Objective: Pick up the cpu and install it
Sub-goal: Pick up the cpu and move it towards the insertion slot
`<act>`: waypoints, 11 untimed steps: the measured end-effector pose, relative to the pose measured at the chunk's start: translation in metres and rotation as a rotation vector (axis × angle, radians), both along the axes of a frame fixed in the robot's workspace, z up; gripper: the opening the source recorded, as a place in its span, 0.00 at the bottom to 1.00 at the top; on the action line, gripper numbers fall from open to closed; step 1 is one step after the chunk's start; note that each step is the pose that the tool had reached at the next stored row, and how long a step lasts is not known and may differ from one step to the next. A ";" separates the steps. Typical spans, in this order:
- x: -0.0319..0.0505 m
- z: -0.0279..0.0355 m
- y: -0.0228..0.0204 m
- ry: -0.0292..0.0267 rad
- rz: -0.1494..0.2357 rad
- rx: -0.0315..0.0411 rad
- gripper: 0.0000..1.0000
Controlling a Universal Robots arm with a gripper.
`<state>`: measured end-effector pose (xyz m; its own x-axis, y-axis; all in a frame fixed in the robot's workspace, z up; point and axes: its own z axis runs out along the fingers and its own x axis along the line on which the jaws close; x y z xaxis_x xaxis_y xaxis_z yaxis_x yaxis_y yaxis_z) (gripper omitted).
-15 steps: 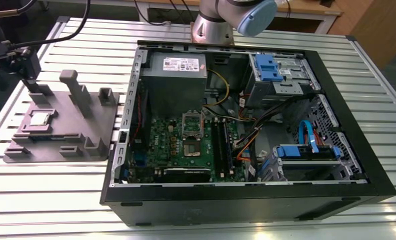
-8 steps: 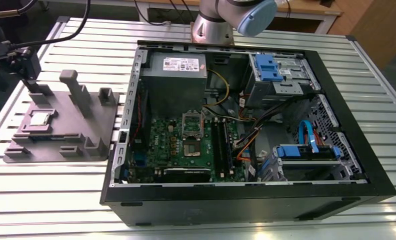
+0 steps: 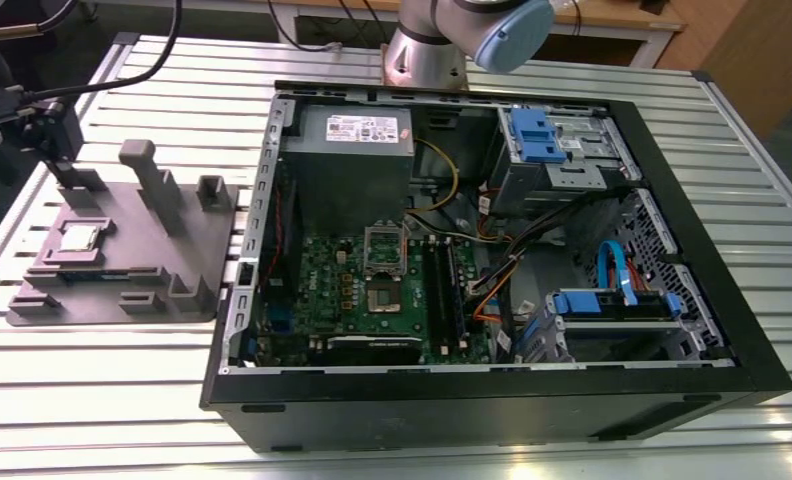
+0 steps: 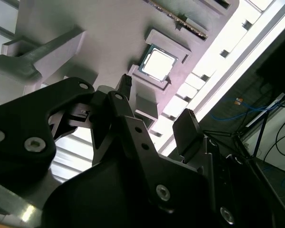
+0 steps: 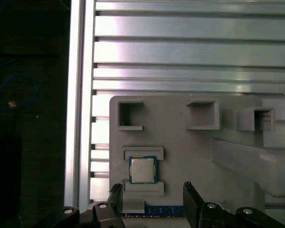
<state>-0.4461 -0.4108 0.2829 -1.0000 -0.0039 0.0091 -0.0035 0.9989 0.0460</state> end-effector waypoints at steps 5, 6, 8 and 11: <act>-0.0005 -0.0083 -0.0003 0.0002 0.017 -0.0001 0.62; -0.0006 -0.0093 -0.0003 0.0003 0.017 -0.0001 0.62; -0.0007 -0.0114 -0.0003 0.0002 0.017 0.0000 0.62; -0.0011 -0.0155 -0.0003 0.0002 0.017 -0.0001 0.62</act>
<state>-0.4471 -0.4111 0.2674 -0.9997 -0.0210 0.0093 -0.0206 0.9987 0.0459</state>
